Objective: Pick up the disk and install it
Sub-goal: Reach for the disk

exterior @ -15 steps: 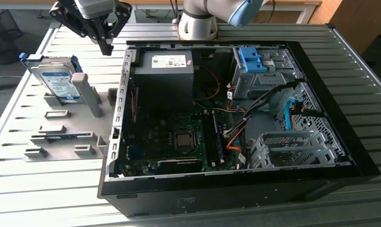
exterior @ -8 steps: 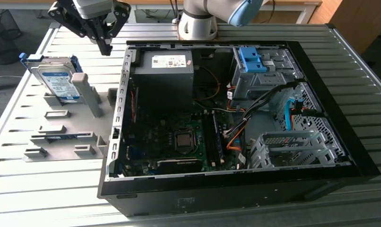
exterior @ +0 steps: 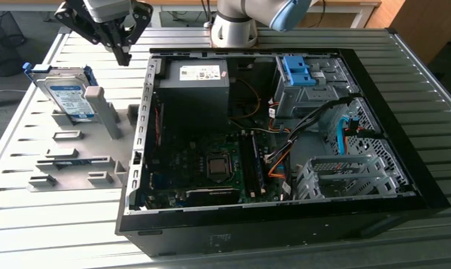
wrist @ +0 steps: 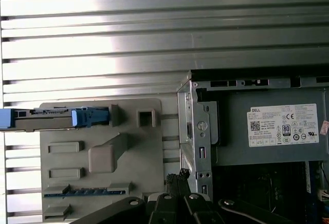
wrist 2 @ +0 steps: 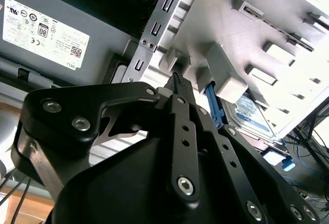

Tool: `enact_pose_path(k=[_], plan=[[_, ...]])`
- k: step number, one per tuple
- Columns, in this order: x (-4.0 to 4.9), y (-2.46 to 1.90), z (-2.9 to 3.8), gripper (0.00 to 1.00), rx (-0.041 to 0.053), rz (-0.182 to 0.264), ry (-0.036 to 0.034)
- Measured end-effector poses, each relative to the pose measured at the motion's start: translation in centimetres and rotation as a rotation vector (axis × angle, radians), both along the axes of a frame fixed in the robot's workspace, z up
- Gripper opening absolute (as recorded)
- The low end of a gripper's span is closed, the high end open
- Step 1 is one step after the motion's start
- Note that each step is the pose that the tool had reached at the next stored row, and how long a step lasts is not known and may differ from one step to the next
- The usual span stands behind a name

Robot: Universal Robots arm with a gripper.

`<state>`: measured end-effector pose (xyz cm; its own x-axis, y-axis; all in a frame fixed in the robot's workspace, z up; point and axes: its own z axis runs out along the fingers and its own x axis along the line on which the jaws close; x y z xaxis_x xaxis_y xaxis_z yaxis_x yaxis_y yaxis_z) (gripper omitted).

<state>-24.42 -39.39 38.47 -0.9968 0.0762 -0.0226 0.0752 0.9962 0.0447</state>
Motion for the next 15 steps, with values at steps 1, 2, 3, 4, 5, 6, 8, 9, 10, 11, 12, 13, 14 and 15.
enact_pose_path(k=[1,2,3,4,5,6,8,9,10,11,12,13,14,15], plan=[[-0.04,0.01,-0.01,0.11,0.0001,0.000,-0.0001],[-0.09,0.02,-0.01,0.11,0.0000,0.000,0.0000],[-0.16,0.04,-0.01,0.11,0.0000,0.000,-0.0001],[-0.27,0.07,-0.01,0.11,0.0001,0.000,0.0000],[-0.39,0.12,-0.02,0.11,0.0001,0.000,0.0000],[-0.59,0.21,-0.02,0.11,0.0000,0.000,0.0000],[-1.03,0.40,-0.03,0.11,0.0000,0.000,0.0000],[-1.24,0.49,-0.04,0.11,0.0000,0.000,0.0000],[-1.44,0.55,-0.04,0.11,0.0001,0.000,0.0000],[-1.60,0.59,-0.04,0.11,0.0001,0.000,0.0000],[-1.67,0.61,-0.05,0.11,0.0001,0.000,0.0000],[-1.69,0.61,-0.05,0.11,0.0001,0.000,0.0000],[-1.69,0.61,-0.05,0.11,0.0001,0.000,0.0002],[-1.70,0.61,-0.05,0.11,0.0000,0.000,0.0002]])
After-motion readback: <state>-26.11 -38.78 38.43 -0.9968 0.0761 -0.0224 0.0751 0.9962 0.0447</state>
